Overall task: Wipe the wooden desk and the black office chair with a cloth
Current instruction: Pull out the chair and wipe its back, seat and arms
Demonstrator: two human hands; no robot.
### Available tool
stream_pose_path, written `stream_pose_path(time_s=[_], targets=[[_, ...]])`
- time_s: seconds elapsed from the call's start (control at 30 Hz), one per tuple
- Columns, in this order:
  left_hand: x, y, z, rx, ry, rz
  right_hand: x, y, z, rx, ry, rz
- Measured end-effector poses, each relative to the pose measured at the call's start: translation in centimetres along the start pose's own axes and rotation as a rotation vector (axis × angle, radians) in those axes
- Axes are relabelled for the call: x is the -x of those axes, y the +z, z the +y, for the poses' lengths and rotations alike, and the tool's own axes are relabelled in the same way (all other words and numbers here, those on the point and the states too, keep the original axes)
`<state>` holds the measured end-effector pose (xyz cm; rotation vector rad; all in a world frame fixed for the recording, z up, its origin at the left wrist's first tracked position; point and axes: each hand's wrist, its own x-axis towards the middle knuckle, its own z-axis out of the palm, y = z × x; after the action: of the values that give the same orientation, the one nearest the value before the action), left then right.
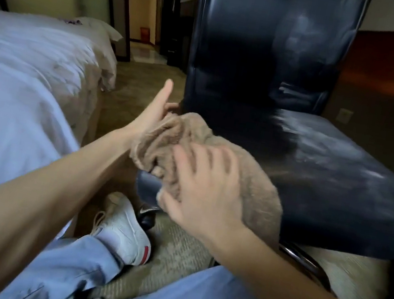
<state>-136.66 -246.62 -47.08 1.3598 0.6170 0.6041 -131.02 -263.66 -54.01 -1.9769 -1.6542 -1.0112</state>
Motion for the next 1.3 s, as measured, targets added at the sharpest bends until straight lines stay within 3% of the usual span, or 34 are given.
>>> stream_pose_path(time_s=[0.23,0.43,0.57,0.77,0.9,1.0,1.07,1.2,1.3], targets=[[0.2,-4.3,-1.7,0.062,0.017,0.02,-2.9,1.2,-1.2,0.091,-0.228,-0.14],[-0.1,-4.2,-3.4,-0.419,0.221,0.217,-0.9,-1.1,5.0,0.075,-0.219,-0.136],[0.4,-3.5,-4.8,-0.817,0.32,0.417,1.0,-3.5,10.6,0.053,-0.086,-0.106],[-0.1,-3.5,-5.1,-1.017,0.387,0.519,2.3,-6.7,19.1,0.031,0.25,-0.206],[-0.1,-3.8,-5.1,-1.05,0.384,0.524,-0.2,-6.5,16.5,-0.152,0.35,-0.027],[0.1,-3.6,-5.0,-1.01,0.387,0.533,-3.4,-5.6,11.8,-0.246,0.284,0.038],[0.1,-3.6,-5.1,-0.946,0.357,0.538,-5.5,-4.4,8.8,-0.176,0.169,-0.07],[0.0,-4.2,-5.6,-0.714,0.273,0.58,-7.0,-1.1,4.5,-0.047,0.037,-0.481],[-0.1,-3.9,-5.8,-0.686,0.256,0.621,-5.6,-0.5,4.0,0.0,-0.018,-0.425]])
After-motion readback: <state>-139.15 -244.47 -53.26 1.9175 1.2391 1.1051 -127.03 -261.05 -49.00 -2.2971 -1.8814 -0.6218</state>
